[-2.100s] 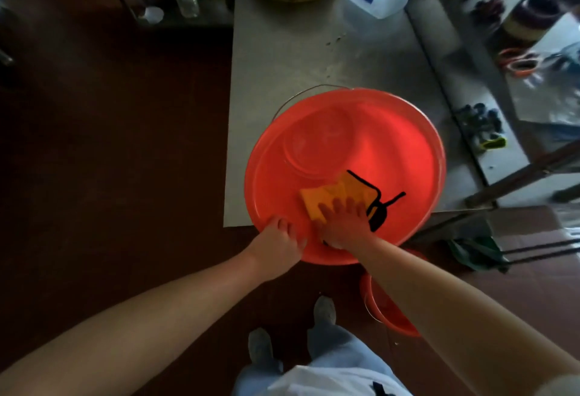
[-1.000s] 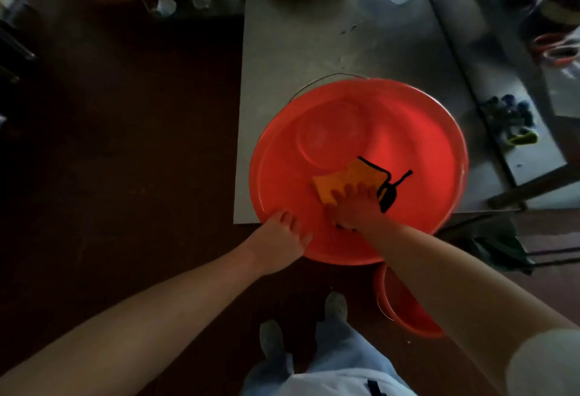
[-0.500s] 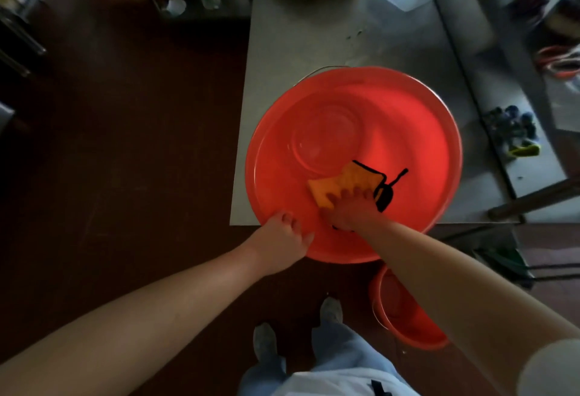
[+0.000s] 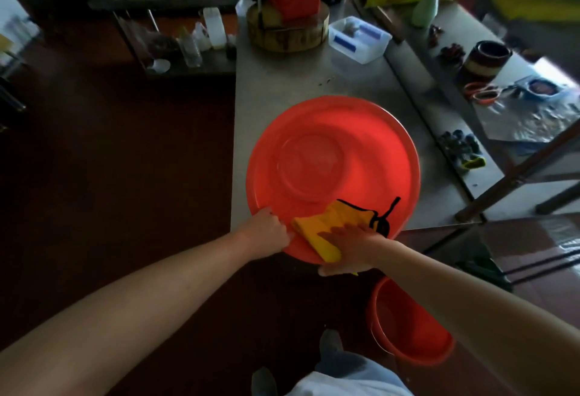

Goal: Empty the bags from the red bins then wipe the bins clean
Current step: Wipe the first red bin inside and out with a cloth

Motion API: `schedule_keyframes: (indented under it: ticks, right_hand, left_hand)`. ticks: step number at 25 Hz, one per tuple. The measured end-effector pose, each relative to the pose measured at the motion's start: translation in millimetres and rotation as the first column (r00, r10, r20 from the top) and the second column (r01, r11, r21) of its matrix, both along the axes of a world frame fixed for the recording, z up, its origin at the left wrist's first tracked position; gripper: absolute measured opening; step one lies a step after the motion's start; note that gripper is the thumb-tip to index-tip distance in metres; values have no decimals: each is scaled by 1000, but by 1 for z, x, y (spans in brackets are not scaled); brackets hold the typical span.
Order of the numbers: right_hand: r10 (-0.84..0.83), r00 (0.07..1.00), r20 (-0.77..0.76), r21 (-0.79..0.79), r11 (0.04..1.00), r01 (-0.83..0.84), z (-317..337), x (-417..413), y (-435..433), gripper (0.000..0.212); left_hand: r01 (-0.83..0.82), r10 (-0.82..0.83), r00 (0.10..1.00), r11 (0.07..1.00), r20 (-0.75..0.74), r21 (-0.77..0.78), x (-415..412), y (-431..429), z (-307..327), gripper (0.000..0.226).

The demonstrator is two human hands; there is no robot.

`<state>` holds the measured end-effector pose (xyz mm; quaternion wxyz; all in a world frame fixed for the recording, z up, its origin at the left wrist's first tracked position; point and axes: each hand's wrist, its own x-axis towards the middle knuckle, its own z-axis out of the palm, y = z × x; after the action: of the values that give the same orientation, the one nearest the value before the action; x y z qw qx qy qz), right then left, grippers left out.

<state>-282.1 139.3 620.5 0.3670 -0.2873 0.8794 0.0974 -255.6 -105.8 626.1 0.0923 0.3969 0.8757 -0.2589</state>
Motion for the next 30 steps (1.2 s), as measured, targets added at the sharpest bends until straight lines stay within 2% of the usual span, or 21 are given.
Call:
schedule_keyframes:
  ticks: [4,9,11,14,16,18,20,22,24,30]
  right_hand:
    - [108,956,-271,-30,992,-120,-10,16,11,87]
    - [165,899,-406,68,986,-150,-17,19,13,69]
    - [179,893,-414,84,984,-159,-19,18,14,67]
    - [209,891,-404,99,978,-185,-22,15,16,71]
    - [212,894,-394,103,977,-187,-21,11,16,78]
    - [201,906,-372,99,979,-176,-22,7,16,82]
    - [167,916,-364,86,986,-146,-26,7,18,86]
    - [129,922,-366,30,992,-126,-32,5,23,88]
    - [125,919,-373,-1,991,-135,-32,-1,29,89]
    - [170,923,-344,54,985,-162,-22,-15,25,87]
  left_hand:
    - [-16,16,997,1000,-74,3,-3,-32,12,26]
    - [-66,62,978,998,-200,-14,-7,-55,41,21]
    - [-152,137,969,987,-205,-60,-2,-49,37,25]
    - [-303,283,950,938,-130,-167,15,-18,21,55]
    - [-337,335,941,938,-41,-85,26,4,0,71]
    - [-382,382,924,922,6,65,29,24,-19,76]
    - [-422,430,903,887,2,187,25,40,-32,65]
    - [-410,423,906,886,-21,216,17,49,-37,46]
    - [-374,385,922,912,-37,170,11,45,-40,38]
    - [-300,297,947,954,-118,-3,-20,7,-19,36]
